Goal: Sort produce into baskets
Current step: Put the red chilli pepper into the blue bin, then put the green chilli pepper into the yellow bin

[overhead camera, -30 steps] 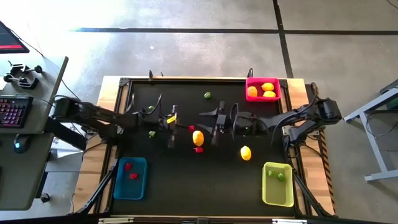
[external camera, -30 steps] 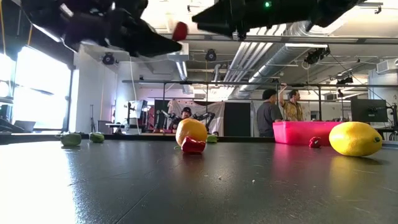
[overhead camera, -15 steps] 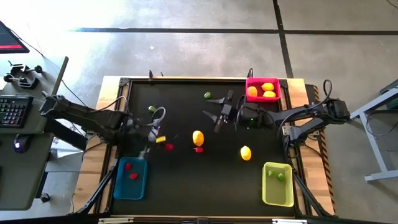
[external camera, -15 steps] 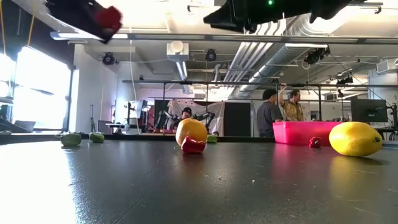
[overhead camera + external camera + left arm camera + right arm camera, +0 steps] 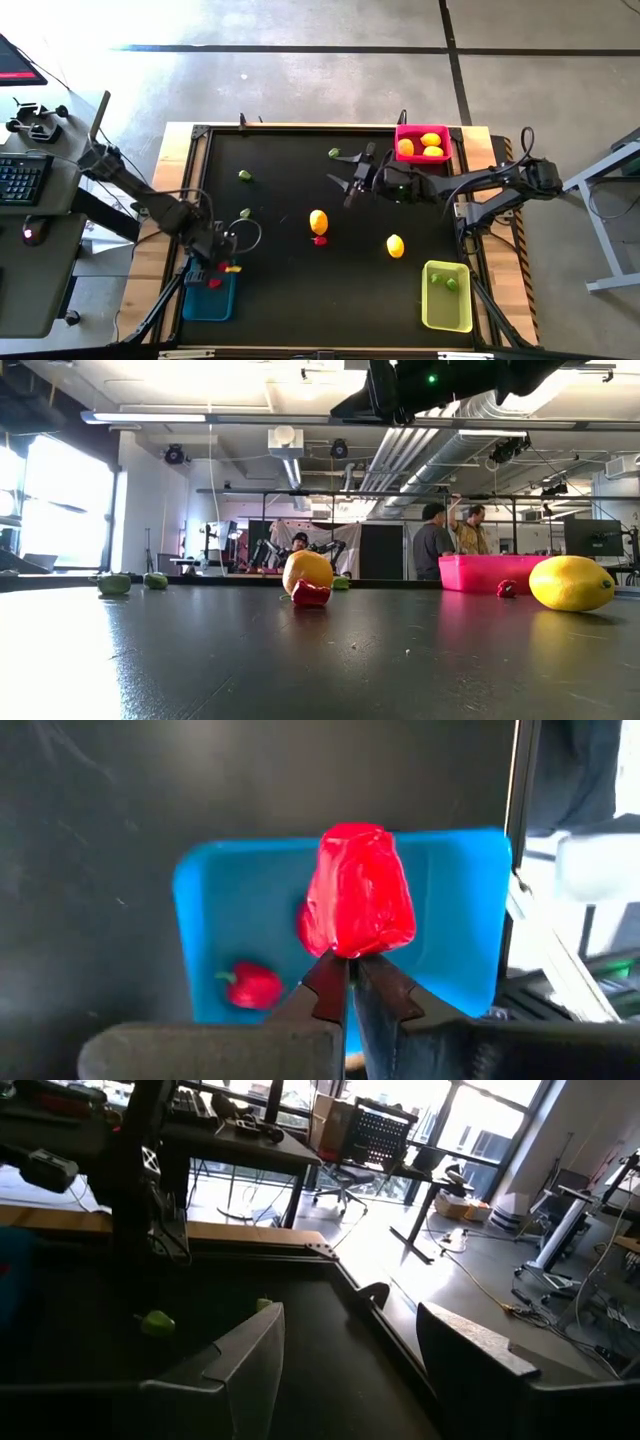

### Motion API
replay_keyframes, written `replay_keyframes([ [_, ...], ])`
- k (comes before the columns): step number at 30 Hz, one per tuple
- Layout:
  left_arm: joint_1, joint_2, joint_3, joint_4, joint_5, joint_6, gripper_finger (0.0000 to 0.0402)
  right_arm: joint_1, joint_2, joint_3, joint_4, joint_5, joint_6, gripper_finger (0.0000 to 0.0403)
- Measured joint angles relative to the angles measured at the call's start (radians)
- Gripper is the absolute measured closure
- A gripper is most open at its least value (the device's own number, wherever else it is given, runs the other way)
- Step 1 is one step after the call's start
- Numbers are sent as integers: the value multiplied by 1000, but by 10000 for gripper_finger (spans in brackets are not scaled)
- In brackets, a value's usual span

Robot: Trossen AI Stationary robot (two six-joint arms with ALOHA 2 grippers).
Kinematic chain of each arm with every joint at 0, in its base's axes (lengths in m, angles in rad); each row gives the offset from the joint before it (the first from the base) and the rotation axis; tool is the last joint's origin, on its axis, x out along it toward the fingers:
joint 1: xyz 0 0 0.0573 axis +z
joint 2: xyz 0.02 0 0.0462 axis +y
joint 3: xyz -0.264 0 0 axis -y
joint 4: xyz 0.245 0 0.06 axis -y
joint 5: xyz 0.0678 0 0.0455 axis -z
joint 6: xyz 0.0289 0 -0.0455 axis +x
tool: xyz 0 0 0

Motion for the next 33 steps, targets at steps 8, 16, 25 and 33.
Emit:
replay_keyframes([
  [8, -59, -15, -114, 52, 42, -101, 401, 0, 0, 0, -13, 0, 0, 183],
  [16, -96, -15, -182, 38, 98, -134, 401, 0, 0, 0, -15, 0, -7, 183],
  [25, -130, -15, -211, 4, 150, -208, 378, -7, 0, -1, -15, 0, -8, 183],
  [33, -129, -15, -211, 2, 215, -258, 327, -34, 0, -1, -58, 0, 0, 183],
])
